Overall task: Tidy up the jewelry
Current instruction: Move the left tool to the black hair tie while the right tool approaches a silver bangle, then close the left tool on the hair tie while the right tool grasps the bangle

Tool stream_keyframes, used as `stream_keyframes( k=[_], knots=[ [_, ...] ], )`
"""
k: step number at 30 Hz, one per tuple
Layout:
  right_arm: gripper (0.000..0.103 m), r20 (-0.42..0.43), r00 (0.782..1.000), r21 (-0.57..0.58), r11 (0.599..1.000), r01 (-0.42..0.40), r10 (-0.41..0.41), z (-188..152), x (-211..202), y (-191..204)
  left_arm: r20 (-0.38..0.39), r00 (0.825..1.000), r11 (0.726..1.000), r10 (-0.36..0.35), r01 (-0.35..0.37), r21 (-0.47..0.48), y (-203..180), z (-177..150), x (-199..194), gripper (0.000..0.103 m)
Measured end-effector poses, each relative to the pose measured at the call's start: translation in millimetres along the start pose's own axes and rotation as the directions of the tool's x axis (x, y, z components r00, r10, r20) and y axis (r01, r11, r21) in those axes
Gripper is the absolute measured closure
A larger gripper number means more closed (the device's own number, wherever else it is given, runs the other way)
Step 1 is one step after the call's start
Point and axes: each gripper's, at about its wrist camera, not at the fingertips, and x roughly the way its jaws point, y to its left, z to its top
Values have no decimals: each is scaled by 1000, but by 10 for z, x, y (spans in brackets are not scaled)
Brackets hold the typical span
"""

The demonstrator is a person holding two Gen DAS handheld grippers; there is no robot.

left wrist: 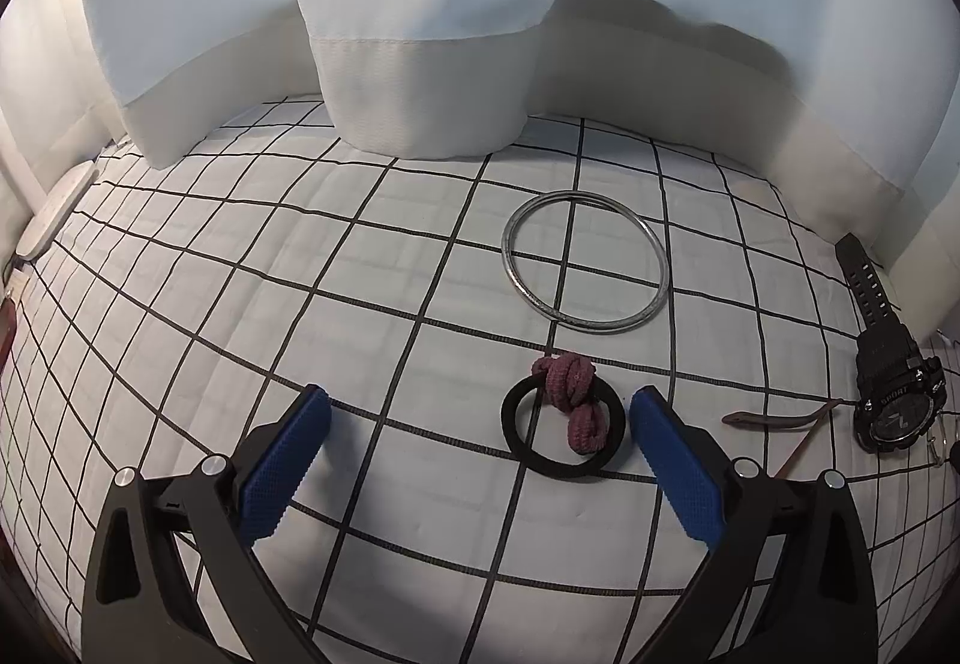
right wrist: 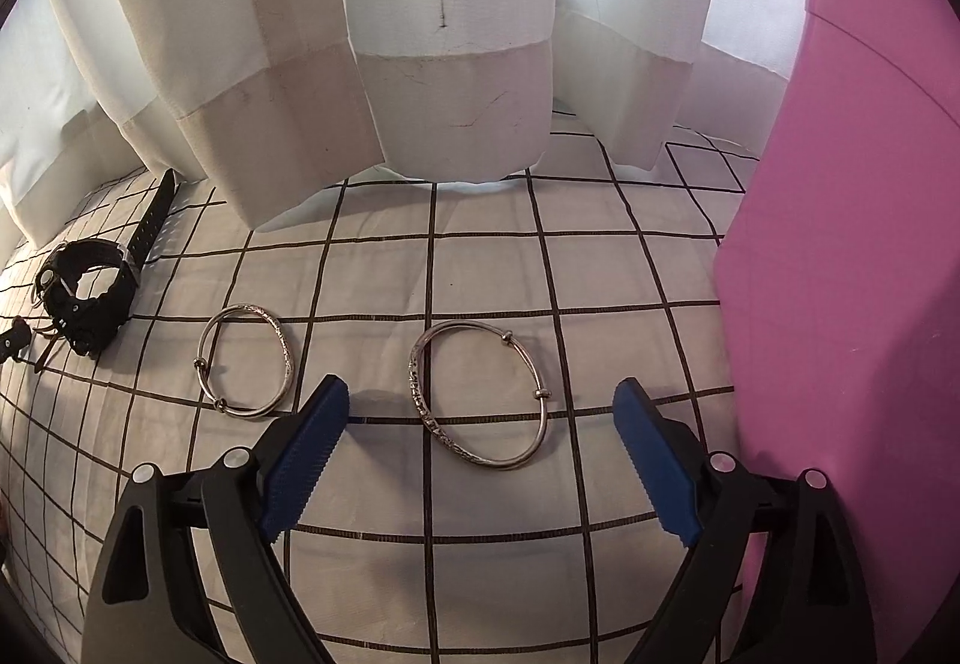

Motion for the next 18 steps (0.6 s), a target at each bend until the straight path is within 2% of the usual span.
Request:
stream_keyframes(
  k=[6,13,16,17,18],
  knots=[
    [15,13,1000,1,1000,-5,5,-33,-9,-5,2,1000,1000,8,-8,-7,-6,-15,-1,5],
    [18,4,1000,-10,1000,-27,27,16,-1,2,5,1000,1000,3,-3,-3,10,-54,-43,7],
    [34,19,999,-24,999,-32,32,4,-41,31,15,1000,1000,4,-4,-5,9,-86,-84,13],
    [46,26,999,-27,999,-30,31,-2,-57,34,20,1000,1000,3,-3,-4,4,-96,-97,15],
    [51,31,999,-31,999,-29,30,-7,-72,38,24,1000,1000,0,0,0,-3,-104,-111,20]
  ],
)
